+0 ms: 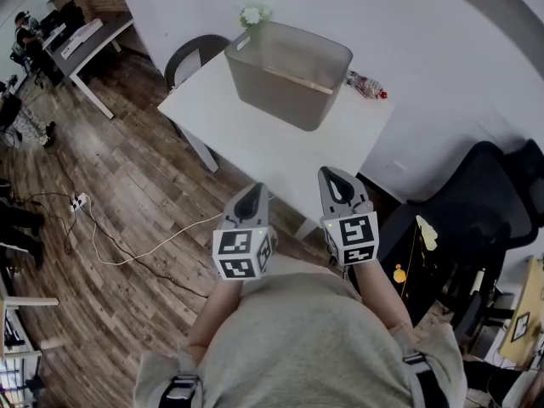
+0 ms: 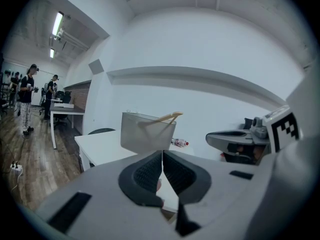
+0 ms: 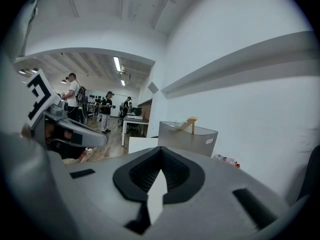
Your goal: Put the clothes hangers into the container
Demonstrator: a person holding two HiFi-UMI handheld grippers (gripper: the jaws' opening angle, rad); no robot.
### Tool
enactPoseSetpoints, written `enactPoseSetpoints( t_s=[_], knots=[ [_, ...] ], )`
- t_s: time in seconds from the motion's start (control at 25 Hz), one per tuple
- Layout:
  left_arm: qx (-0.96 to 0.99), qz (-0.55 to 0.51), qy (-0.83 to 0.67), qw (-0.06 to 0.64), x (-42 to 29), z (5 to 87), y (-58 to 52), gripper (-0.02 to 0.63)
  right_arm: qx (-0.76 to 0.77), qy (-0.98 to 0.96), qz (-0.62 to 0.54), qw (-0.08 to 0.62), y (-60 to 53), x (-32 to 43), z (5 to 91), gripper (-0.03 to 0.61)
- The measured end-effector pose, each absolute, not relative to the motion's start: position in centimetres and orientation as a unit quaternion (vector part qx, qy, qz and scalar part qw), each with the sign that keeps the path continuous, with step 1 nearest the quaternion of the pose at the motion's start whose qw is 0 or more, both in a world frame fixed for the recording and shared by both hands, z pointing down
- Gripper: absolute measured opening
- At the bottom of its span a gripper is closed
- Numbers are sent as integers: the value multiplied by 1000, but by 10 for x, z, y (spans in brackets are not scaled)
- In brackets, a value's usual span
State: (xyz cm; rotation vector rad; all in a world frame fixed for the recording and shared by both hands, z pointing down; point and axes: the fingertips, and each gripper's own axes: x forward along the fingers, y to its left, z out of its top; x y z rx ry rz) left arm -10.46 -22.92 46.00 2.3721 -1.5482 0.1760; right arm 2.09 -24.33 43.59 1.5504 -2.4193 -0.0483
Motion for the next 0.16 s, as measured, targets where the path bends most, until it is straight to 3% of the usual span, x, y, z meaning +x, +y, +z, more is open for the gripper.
enactPoseSetpoints(
  t_s=[0.16],
  knots=[
    [827,59,-539,151,-103,458,-235,10,533,-836,-12,132,-247,22,436,0]
  ],
)
